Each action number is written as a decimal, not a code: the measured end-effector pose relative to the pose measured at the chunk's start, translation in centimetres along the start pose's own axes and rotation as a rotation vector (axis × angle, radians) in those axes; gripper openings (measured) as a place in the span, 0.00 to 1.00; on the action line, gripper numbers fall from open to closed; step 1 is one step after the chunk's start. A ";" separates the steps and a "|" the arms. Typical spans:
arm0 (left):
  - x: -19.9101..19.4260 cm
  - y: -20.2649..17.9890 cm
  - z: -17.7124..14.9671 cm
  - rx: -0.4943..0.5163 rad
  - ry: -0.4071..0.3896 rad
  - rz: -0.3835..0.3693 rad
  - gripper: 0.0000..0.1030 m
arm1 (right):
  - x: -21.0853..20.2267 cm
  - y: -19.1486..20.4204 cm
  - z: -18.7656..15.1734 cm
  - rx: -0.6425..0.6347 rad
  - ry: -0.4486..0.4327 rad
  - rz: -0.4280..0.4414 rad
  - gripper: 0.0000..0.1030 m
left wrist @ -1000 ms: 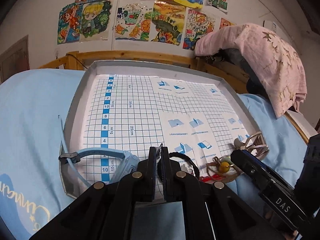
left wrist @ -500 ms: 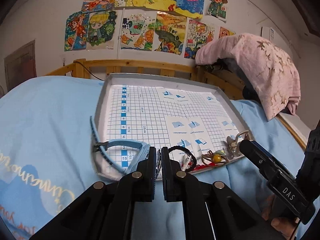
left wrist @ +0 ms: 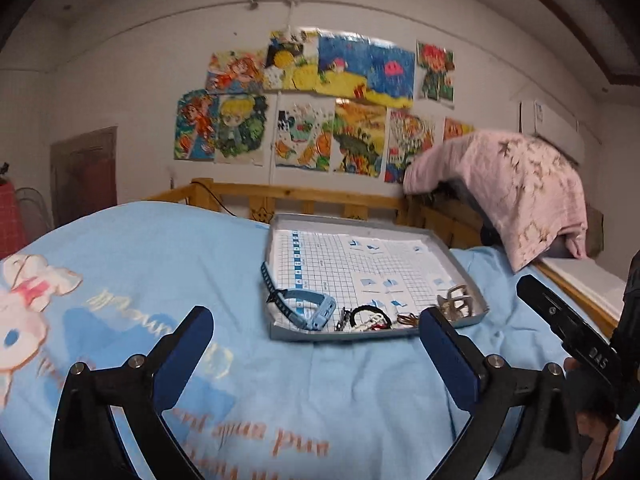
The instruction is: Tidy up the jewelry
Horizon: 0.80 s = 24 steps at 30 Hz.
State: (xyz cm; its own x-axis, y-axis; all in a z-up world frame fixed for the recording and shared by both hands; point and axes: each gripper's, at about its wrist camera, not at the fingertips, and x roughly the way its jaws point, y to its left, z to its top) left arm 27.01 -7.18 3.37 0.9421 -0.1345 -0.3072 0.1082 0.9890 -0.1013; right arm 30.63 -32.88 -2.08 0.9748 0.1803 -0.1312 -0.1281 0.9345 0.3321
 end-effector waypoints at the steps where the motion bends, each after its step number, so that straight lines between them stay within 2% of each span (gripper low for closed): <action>1: -1.1 0.3 -0.3 -0.017 -0.013 0.002 1.00 | -0.7 0.1 0.0 -0.003 -0.006 -0.005 0.99; 11: -8.8 2.0 -1.4 -0.038 -0.098 0.025 1.00 | -9.0 4.4 -0.3 -0.113 -0.071 -0.016 0.99; 17: -12.8 2.7 -2.4 -0.041 -0.140 0.031 1.00 | -13.7 5.8 -0.9 -0.123 -0.106 -0.015 0.99; 24: -15.9 3.1 -5.0 -0.053 -0.134 0.033 1.00 | -17.8 6.4 -2.8 -0.099 -0.080 -0.026 0.99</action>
State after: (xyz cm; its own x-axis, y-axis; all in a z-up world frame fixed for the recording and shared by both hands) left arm 10.79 -2.31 3.23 0.9791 -0.0892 -0.1828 0.0631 0.9876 -0.1440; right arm 11.94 -29.27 -0.20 0.9890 0.1342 -0.0625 -0.1161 0.9649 0.2355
